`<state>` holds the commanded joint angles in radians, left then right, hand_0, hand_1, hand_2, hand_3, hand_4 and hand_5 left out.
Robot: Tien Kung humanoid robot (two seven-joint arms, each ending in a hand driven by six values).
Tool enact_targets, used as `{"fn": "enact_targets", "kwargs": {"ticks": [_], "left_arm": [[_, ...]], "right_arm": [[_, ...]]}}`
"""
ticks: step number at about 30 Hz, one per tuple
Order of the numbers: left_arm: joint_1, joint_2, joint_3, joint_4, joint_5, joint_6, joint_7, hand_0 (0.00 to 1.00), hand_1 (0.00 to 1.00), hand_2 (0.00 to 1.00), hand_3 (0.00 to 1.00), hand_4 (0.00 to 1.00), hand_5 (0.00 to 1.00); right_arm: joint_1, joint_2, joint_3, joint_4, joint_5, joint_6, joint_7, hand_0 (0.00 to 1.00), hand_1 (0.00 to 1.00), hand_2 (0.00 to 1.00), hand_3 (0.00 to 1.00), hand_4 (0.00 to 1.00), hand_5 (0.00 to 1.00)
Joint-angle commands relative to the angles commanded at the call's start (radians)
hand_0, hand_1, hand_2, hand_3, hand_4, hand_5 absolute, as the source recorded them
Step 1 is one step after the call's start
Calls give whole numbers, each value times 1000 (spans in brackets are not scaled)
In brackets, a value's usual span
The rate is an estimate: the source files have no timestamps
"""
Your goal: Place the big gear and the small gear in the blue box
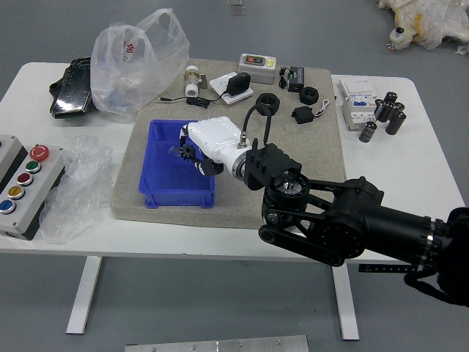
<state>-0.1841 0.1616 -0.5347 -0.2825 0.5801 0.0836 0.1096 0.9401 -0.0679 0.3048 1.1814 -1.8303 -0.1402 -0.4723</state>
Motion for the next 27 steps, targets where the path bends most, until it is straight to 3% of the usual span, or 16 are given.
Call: {"fn": "enact_targets", "kwargs": {"ticks": [12,19,24,27], "left_arm": [[-2,-2,4,-1,-3,0,-1,685,414,524,736,676,297],[5,0,-4,-1,3,0,3,685,415,524,736,676,296],[5,1,3,-1,-5,1,0,685,415,524,738,676,296],[3,-1,16,-1,-18,0,-9,685,415,524,738,676,296]], "right_arm": [[-15,-26,41,-6,-3,14,-51,104,147,187,807,925,228],[-33,-104,151,-11,9,147,-168,104,150,190,803,923,227],[-52,-133,167,-40,52,242,-173,109,153,193,808,926,230],[-54,-139,155,-52,72,265,-173,109,153,193,808,926,230]]}}
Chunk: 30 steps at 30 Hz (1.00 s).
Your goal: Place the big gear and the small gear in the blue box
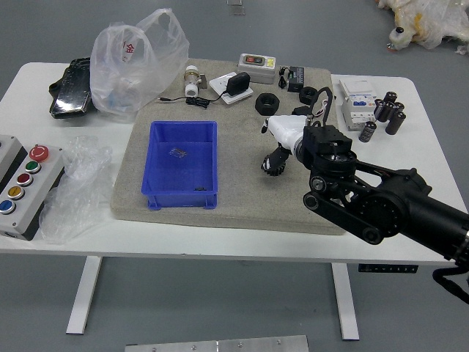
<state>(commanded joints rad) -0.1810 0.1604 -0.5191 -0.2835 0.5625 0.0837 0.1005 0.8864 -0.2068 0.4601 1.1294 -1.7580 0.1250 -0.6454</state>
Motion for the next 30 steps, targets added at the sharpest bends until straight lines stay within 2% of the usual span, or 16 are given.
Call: {"fn": "enact_targets", "kwargs": {"ticks": [8,13,14,19,20,26,27,30], "left_arm": [[-4,-2,35,-1,-32,-2,-27,684,415,523,737,677,296],[-2,-2,26,-1,-20,-3,-20,684,415,523,737,677,296],[-2,-1,19,-1,-13,-3,-16,684,414,523,737,676,295],[0,-1,-7,-1,13,-4,-2,684,414,523,737,676,295],[1,-1,-11,-1,16,-4,0,684,413,523,738,675,293],[1,1,-25,0,31,-5,7,684,413,523,738,675,293],[1,1,-27,0,32,-6,8,684,413,523,738,674,292],[2,0,-29,0,34,-6,10,684,413,523,738,674,292]], "right_arm": [[15,6,-49,-53,31,-8,0,109,152,193,792,927,235],[19,21,-90,-116,71,-50,0,109,152,193,792,927,235],[19,27,-99,-133,80,-70,3,106,148,188,729,897,222],[20,47,-121,-182,113,-130,28,106,148,188,729,897,222],[20,49,-125,-187,121,-138,33,104,147,187,674,694,114],[19,59,-153,-212,150,-182,57,104,147,187,674,694,114],[19,60,-156,-214,153,-185,59,116,144,177,602,426,45],[18,62,-168,-219,157,-194,62,116,144,177,602,426,45]]}}
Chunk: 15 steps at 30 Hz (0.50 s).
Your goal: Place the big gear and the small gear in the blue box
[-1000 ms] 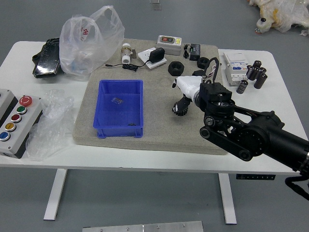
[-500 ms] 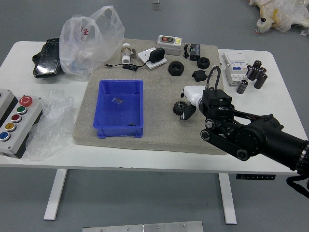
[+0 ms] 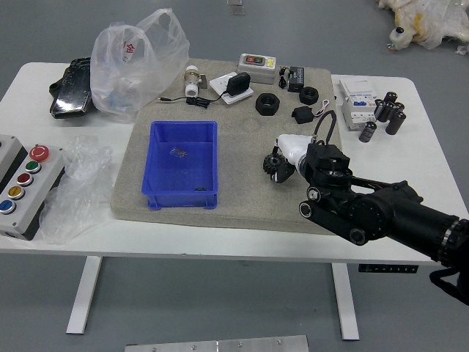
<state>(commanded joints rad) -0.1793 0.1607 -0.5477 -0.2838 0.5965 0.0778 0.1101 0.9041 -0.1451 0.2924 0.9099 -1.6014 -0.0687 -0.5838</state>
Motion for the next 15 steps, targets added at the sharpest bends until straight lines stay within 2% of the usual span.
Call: {"fn": "enact_targets", "kwargs": {"ticks": [1,2,8,9,15], "left_arm": [[0,0,0,0,-1,0,0,684,413,523,738,674,292],[0,-1,1,0,-1,0,0,683,413,523,738,675,291],[-1,-1,4,0,-5,1,-2,683,413,523,738,675,291],[-1,-1,5,0,-6,1,-3,683,413,523,738,674,292],[0,-1,0,-1,-3,2,0,683,413,523,738,674,291]], "right_arm": [[-1,0,-3,0,-1,-6,2,116,144,177,602,426,45],[-2,0,-4,0,-2,-12,4,123,139,163,502,468,2],[-1,-6,6,18,-29,-44,16,123,139,163,502,468,2],[0,-8,11,25,-37,-49,18,122,140,161,473,469,2],[9,-15,47,102,-94,-98,45,121,134,155,472,467,2]]}}
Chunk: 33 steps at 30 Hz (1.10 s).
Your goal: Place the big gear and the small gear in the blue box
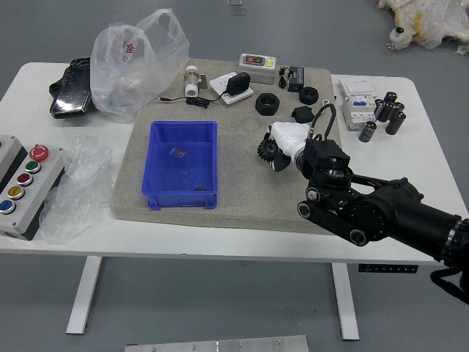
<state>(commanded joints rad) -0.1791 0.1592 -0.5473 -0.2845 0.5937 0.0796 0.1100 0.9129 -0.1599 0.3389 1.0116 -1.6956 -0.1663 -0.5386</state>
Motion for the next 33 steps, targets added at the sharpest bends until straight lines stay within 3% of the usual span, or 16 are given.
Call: {"fn": "enact_targets", "kwargs": {"ticks": [7,13,20,29,30,33], "left_arm": [[-1,0,0,-1,1,0,0,683,413,523,738,673,288],[1,-1,-5,-1,5,0,4,683,413,523,738,672,288],[2,2,-29,-1,27,-1,15,683,413,523,737,672,288],[1,2,-31,-2,30,-1,18,683,413,523,736,672,289],[1,2,-32,-2,30,-1,18,683,414,523,737,672,288],[1,3,-33,-2,31,-1,19,683,414,523,737,672,288]], "right_arm": [[13,19,-33,126,90,-145,123,121,133,144,479,477,2],[2,41,-60,181,213,-264,228,122,133,151,502,492,2],[1,55,-97,199,165,-247,204,125,134,159,544,493,2],[-1,72,-137,184,87,-172,165,127,133,162,585,491,2],[-1,72,-136,182,79,-168,161,111,141,165,691,449,43],[-1,73,-131,177,55,-155,151,111,141,165,691,449,43]]}}
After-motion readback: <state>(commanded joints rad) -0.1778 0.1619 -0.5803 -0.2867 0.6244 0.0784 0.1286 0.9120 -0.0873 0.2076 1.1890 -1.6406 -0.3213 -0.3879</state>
